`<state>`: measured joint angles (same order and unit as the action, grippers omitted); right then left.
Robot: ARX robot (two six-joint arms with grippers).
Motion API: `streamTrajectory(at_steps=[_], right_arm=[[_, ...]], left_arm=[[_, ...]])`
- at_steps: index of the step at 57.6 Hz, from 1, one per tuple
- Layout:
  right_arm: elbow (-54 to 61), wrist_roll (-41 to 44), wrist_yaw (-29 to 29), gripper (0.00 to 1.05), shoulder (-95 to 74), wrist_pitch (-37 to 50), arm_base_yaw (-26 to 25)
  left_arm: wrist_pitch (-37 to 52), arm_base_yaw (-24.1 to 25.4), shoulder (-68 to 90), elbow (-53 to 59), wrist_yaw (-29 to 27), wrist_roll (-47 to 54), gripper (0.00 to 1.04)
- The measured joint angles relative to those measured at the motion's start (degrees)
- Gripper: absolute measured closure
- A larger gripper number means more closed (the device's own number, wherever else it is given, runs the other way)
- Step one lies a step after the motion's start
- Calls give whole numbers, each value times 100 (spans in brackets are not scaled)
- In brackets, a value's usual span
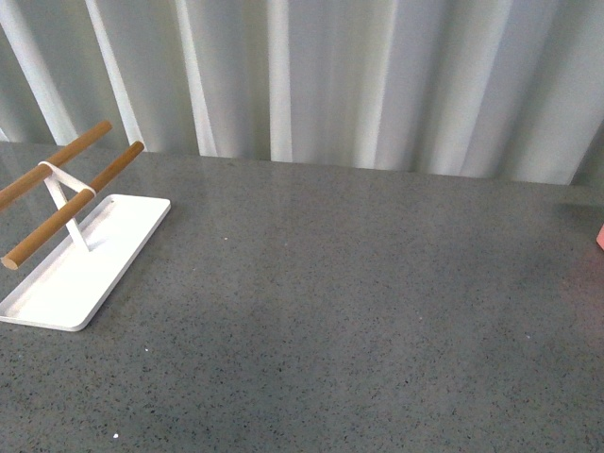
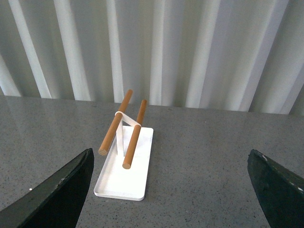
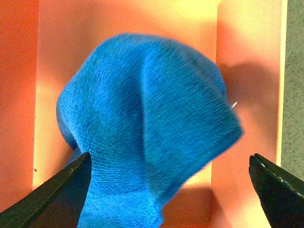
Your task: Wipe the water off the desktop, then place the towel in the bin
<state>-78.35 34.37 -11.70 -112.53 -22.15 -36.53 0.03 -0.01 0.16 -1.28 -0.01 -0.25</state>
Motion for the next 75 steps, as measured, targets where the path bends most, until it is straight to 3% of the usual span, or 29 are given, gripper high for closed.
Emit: streamTrajectory(at_steps=[10, 19, 33, 54, 57, 60, 65, 75], right_arm=[[-146, -264, -546, 7, 382, -11, 50], [35, -592, -1152, 7, 997, 544, 103], [1377, -822, -1858, 7, 2723, 1537, 334], [3075, -953, -2581, 7, 4968, 1449, 1012], [3364, -1213, -2306, 11, 5202, 1843, 1126], [4063, -1875, -1399, 21, 5611, 3130, 1379], [4848, -2658, -772, 35, 6124, 4238, 1679], [5827, -3198, -284, 66, 6793, 4666, 2186]], left_arm=[[0, 0, 2, 0, 0, 2, 7], [0, 0, 2, 0, 0, 0, 7], [0, 0, 0, 0, 0, 0, 7], [0, 0, 0, 0, 0, 2, 7], [0, 0, 0, 0, 0, 0, 7], [0, 0, 0, 0, 2, 2, 7], [0, 0, 0, 0, 0, 0, 7], [0, 0, 0, 0, 0, 0, 7]])
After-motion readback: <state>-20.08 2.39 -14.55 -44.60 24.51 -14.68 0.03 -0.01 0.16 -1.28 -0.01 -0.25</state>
